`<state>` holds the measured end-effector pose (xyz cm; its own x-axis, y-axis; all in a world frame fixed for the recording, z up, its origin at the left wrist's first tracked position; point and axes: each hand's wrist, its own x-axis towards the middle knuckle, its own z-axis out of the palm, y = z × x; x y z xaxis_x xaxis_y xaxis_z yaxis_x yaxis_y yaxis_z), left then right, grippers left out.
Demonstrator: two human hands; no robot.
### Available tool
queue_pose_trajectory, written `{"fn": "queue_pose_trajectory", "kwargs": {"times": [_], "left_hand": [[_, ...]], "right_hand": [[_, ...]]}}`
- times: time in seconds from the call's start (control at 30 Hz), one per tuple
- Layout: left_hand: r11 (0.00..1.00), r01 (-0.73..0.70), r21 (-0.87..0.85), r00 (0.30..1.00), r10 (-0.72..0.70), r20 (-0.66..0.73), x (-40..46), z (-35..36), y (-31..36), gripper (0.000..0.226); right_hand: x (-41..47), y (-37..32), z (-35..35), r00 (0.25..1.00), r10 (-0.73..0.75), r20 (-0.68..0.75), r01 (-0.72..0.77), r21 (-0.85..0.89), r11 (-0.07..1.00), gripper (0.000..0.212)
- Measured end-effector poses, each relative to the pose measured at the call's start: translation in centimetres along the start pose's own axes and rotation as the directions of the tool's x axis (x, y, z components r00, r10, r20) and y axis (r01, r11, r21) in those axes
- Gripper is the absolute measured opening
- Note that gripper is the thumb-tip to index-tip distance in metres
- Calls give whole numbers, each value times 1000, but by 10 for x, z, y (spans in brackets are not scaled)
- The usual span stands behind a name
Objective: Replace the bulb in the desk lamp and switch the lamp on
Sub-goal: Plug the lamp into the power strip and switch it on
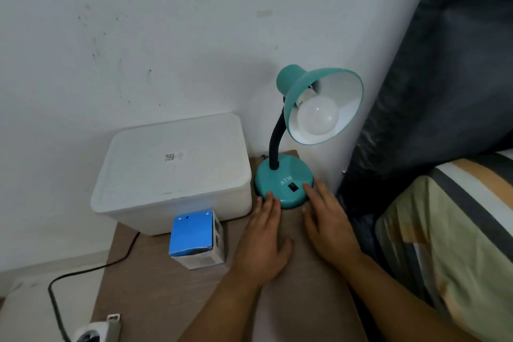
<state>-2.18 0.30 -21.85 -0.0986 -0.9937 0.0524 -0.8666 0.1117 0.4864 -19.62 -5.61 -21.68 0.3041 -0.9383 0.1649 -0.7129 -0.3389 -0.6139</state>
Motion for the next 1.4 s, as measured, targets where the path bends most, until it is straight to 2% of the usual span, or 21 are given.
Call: {"fn": "queue_pose_trajectory", "kwargs": {"times": [0.2,0.4,0.6,0.83,1.1,1.23,1.4], "left_hand": [[999,10,43,999,-9,-33,6,16,-8,87],[998,41,58,996,-36,-82,8,22,-10,90],[996,61,65,994,-54,-96,6,20,-8,91],[995,42,92,997,-37,-61,3,18,-10,95],[990,21,138,999,-16,-32,1,19,-11,109],[991,15,133,1000,-12,-20,3,20,-10,122],[993,11,115,1000,-9,-21,2,18,-10,126]], "right_hand": [[17,13,14,996,-38,77,40,-27,999,59],[9,15,24,999,4,49,-2,-43,999,57],[2,11,22,999,-46,-7,46,-81,996,56],[0,11,22,999,-50,-15,49,-72,996,52],[1,12,23,1000,-29,10,30,-99,995,60],[6,14,24,997,-66,36,69,-93,993,65],[8,17,25,995,-88,47,93,-96,991,65]]}}
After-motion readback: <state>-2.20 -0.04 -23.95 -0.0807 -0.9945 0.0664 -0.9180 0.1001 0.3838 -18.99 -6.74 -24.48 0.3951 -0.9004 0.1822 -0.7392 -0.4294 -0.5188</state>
